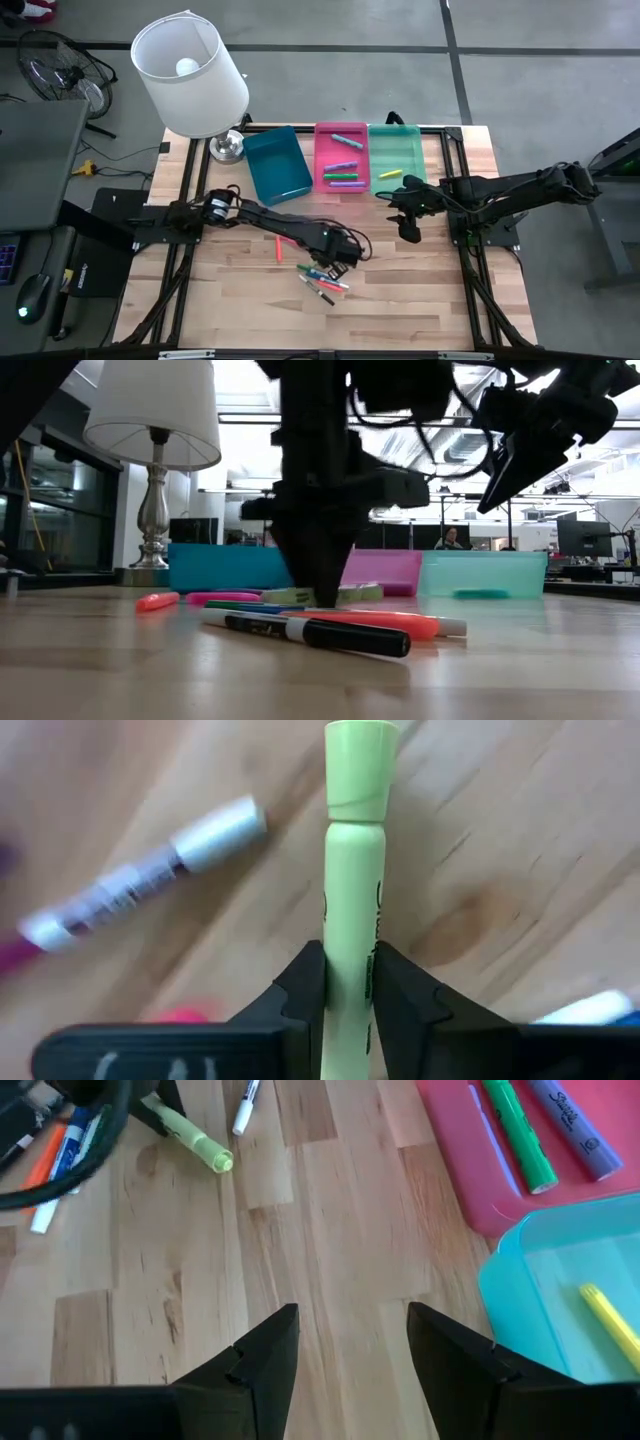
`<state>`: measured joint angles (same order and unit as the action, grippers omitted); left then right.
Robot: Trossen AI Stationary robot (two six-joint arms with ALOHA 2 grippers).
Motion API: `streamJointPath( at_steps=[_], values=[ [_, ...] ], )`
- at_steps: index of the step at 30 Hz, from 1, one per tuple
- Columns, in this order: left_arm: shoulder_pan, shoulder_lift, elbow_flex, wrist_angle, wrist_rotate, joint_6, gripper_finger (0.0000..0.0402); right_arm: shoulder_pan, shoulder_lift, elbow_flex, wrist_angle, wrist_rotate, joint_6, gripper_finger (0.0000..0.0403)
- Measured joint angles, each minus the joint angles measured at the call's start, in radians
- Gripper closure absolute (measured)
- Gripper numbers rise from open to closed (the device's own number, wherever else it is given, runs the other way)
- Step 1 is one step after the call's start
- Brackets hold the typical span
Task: Pick & Place Markers
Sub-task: Put the light green highlighter into the pink bin
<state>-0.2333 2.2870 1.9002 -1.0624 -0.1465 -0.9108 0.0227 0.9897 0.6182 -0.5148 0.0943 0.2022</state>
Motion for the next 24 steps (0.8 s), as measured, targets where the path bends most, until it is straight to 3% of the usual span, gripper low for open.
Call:
streamJointPath(
  at_steps=[6,10,18,24],
  values=[
    [0.002,-0.008,0.137,-0.083,-0.151,0.073,0.0345,0.012,0.000,-0.002,0.035,-0.015,-0.014,0.0226],
    [-0.010,-0.011,0.223,-0.194,-0.283,0.077,0.0345,0.036,-0.001,-0.074,0.197,0.031,-0.053,0.0226],
    [-0.068,-0.063,0.262,-0.214,-0.499,0.132,0.0345,0.083,0.000,-0.336,0.821,0.027,-0.102,0.0226],
    [-0.076,-0.079,0.261,-0.040,-0.534,0.282,0.0345,0.126,0.000,-0.517,1.319,0.027,-0.172,0.0226]
  ],
)
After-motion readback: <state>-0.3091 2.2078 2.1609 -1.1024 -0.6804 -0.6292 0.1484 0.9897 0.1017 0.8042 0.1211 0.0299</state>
